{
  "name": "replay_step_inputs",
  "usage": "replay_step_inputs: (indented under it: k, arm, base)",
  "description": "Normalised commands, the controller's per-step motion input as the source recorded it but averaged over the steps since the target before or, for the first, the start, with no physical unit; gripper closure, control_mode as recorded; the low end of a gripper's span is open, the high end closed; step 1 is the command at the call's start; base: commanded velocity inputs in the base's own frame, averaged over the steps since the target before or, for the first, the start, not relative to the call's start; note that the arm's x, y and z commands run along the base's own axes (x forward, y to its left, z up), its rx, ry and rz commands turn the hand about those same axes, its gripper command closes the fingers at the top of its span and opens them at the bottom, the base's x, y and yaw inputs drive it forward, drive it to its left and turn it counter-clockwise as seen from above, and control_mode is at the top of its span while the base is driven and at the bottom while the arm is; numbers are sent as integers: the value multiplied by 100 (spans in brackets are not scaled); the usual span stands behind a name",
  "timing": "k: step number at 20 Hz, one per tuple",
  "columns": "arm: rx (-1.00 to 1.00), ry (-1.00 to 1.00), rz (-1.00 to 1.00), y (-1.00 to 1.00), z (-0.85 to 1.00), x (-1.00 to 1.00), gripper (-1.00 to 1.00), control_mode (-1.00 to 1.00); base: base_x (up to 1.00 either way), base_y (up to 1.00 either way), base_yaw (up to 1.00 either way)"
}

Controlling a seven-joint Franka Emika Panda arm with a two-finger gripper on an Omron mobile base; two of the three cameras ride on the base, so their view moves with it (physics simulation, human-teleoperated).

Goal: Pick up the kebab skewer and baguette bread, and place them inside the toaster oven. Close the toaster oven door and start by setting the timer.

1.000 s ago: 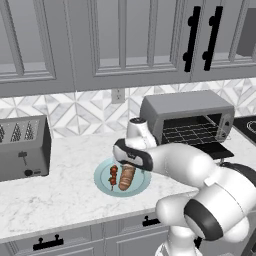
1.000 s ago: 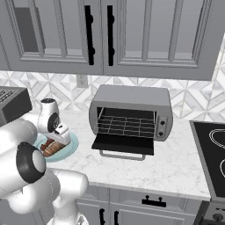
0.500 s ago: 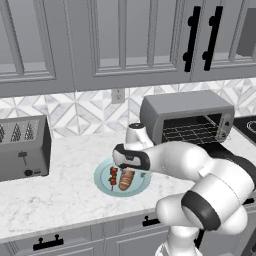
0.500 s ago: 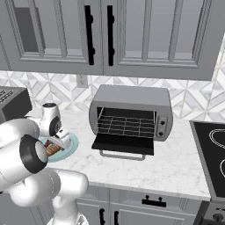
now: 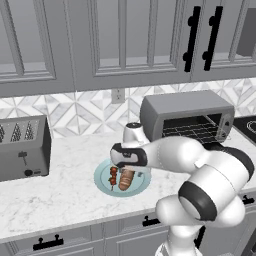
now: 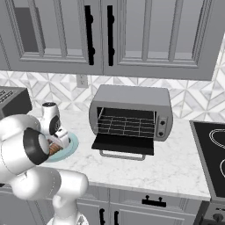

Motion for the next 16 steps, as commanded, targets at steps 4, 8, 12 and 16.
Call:
replay_step_inputs:
  k: [4, 8, 12, 16]
  arm:
    - [0, 1, -1, 4, -4, 6, -100, -100]
    - [0, 1, -1, 3, -11, 1, -100, -100]
    - [0, 0, -1, 2, -19, 2, -100, -100]
    - [0, 0, 0, 1, -16, 1, -100, -100]
  base:
    - [0, 0, 0]
    - [0, 0, 0]
    - [0, 0, 0]
    - [0, 0, 0]
